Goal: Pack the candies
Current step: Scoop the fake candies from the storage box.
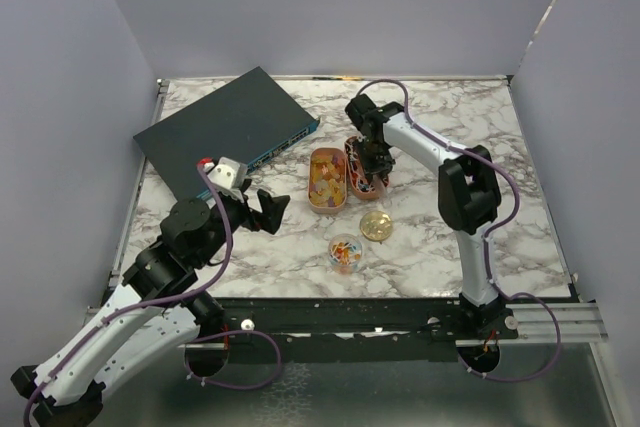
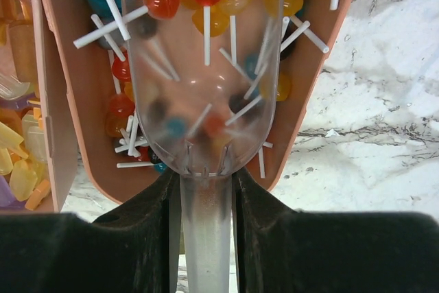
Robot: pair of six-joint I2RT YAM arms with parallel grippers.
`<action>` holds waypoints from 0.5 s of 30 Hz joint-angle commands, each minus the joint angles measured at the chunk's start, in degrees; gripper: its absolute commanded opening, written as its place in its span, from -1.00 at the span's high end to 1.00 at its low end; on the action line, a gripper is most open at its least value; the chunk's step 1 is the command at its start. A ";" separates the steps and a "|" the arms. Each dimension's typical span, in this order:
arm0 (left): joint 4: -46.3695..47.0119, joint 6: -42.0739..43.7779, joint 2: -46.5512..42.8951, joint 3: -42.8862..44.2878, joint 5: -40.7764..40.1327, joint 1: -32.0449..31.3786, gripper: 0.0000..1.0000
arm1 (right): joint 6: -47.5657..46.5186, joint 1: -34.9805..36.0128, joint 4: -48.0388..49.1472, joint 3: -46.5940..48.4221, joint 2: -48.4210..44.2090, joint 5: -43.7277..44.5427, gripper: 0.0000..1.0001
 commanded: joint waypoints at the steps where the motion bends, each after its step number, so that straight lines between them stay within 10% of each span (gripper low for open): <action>1: -0.09 0.38 0.47 -0.72 -1.36 -0.30 -0.98 | -0.89 -0.38 2.23 -3.04 -1.92 0.90 0.99; 15: -0.09 0.58 1.53 -0.78 -2.27 -0.19 -0.98 | -2.27 -0.33 7.45 -11.87 -11.10 0.76 0.99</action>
